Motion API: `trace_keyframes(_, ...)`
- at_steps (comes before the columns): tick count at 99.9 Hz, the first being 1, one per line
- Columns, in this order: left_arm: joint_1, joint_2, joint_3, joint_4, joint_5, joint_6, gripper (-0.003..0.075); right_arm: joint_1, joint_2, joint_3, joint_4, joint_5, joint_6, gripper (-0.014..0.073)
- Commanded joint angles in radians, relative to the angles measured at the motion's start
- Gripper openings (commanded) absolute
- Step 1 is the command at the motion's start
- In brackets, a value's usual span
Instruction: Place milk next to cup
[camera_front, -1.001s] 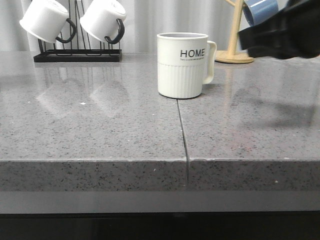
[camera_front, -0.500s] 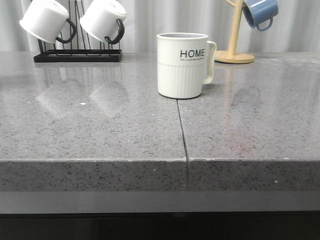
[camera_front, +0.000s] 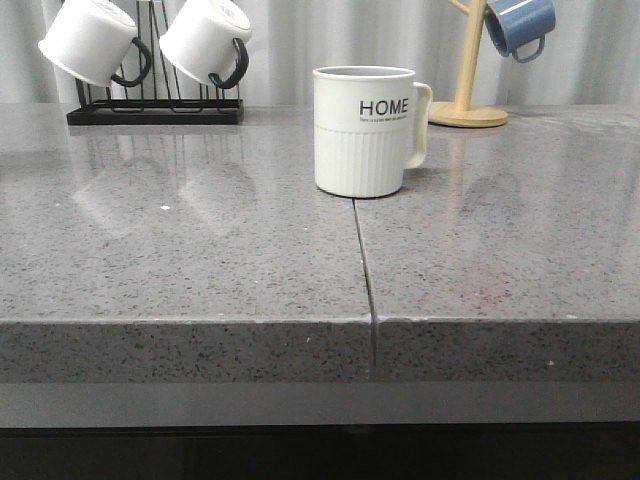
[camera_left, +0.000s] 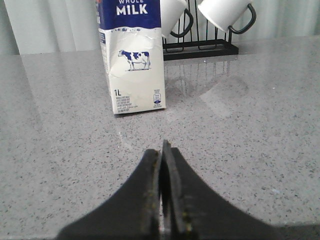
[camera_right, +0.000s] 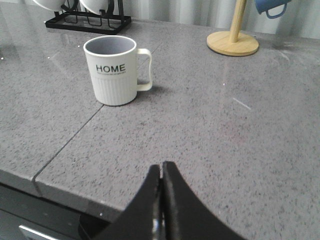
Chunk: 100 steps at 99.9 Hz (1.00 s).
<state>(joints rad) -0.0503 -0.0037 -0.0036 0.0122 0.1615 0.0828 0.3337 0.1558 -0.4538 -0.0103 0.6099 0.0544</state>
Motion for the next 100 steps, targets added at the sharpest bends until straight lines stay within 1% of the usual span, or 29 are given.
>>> trace_keyframes(1,-0.006,-0.032,0.044,0.006,-0.12,-0.008,-0.002,0.0,-0.032,-0.022,0.003,-0.016,-0.002,-0.0067)
trace_keyframes(10,-0.006,-0.032,0.044,0.007,-0.153,-0.008,-0.0021,0.0,-0.051,-0.022,0.003,0.008,-0.002,-0.0067)
trace_keyframes(21,-0.006,-0.032,0.03,0.007,-0.244,-0.008,-0.0021,0.0,-0.049,-0.022,0.003,0.013,-0.002,-0.0067)
trace_keyframes(27,-0.006,-0.032,-0.003,0.007,-0.247,-0.008,-0.0021,0.0,-0.049,-0.022,0.003,0.012,-0.002,-0.0067)
trace_keyframes(39,-0.006,-0.014,-0.107,0.031,-0.209,-0.008,-0.0021,0.0,-0.049,-0.022,0.003,0.012,-0.002,-0.0067)
trace_keyframes(54,-0.006,0.076,-0.282,0.126,-0.096,-0.008,-0.0021,0.0,-0.049,-0.022,0.003,0.012,-0.002,-0.0067)
trace_keyframes(68,-0.006,0.221,-0.45,0.137,-0.01,-0.008,-0.0021,0.0,-0.049,-0.022,0.003,0.012,-0.002,-0.0067)
trace_keyframes(82,-0.006,0.404,-0.605,0.137,0.095,-0.008,-0.002,0.0,-0.049,-0.022,0.003,0.012,-0.002,-0.0067)
trace_keyframes(89,-0.006,0.497,-0.672,0.111,0.132,-0.008,-0.002,0.0,-0.049,-0.022,0.003,0.012,-0.002,-0.0067)
trace_keyframes(94,-0.006,0.565,-0.71,0.065,0.136,-0.008,-0.0008,0.0,-0.049,-0.022,0.003,0.012,-0.002,-0.0067)
trace_keyframes(99,-0.006,0.619,-0.74,0.043,0.136,-0.008,0.0036,0.0,-0.049,-0.022,0.003,0.012,-0.002,-0.0067)
trace_keyframes(100,-0.006,0.627,-0.747,0.043,0.136,-0.008,0.0055,0.0,-0.049,-0.022,0.003,0.012,-0.002,-0.0067)
